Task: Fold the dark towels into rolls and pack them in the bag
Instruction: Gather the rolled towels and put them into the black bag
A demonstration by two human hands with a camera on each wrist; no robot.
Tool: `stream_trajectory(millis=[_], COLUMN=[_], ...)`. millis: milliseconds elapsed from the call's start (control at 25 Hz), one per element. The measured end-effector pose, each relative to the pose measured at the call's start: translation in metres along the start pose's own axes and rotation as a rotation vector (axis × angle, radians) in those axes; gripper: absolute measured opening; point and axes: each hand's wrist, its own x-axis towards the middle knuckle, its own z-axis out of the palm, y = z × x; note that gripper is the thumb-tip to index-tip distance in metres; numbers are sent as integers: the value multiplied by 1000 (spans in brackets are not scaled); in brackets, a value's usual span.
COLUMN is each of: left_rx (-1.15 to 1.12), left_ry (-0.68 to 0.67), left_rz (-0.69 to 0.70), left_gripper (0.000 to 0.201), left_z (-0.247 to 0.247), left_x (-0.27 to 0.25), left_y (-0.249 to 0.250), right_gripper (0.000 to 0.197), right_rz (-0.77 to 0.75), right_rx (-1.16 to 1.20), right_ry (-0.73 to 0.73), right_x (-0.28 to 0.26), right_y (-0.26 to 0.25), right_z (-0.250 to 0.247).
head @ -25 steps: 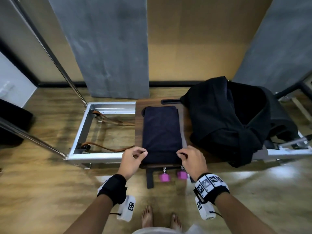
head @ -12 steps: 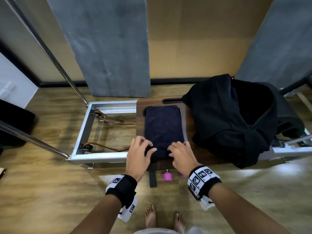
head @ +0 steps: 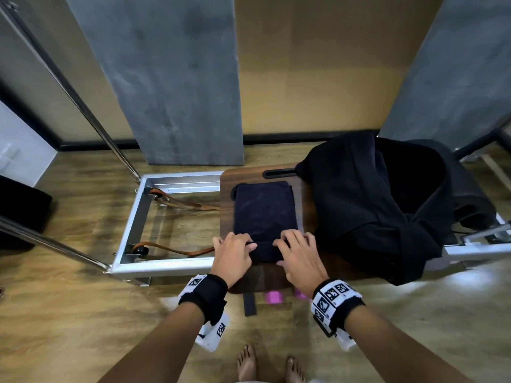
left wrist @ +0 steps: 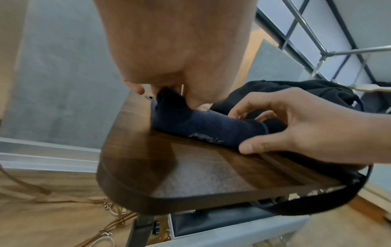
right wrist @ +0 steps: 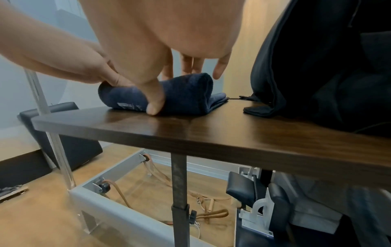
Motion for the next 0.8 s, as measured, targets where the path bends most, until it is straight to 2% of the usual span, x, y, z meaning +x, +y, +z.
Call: stream_trajectory(millis=[80, 160, 240, 320, 400, 440, 520, 560, 680, 800], left_rx=[6, 58, 102, 93, -12, -72, -146, -153, -143, -14], left_ry=[49, 52, 10, -10, -1, 2, -16, -24, -24, 2], left_rz=[97, 166, 216, 264, 256, 223, 157, 147, 148, 94], left_gripper=[10, 33, 50, 43, 30, 26, 17, 11, 9, 22], left_z=[1, 0, -1, -3, -6, -7, -9, -10, -9, -6], left_x=[-2, -6, -6, -3, 1, 3, 5, 5, 8, 12], left_y=[-5, -14, -22, -26, -27, -28, -28, -28, -30, -32], right_gripper=[37, 35, 45, 47, 27, 31, 69, 72, 49, 43], right_rz=[-2, 30, 101, 122, 61, 42, 0, -18, -65, -35], right_rx=[-8, 52, 207, 316, 305, 284, 155, 62, 25, 247], right_ry=[-2, -26, -51, -48, -24, -55, -146, -143, -120, -162], right_x=[9, 19, 25, 27, 25, 23, 20, 19, 26, 33], right_y=[4, 6, 8, 10, 10, 11, 13, 14, 10, 2], right_z=[2, -1, -4, -5, -8, -8, -5, -3, -5, -13])
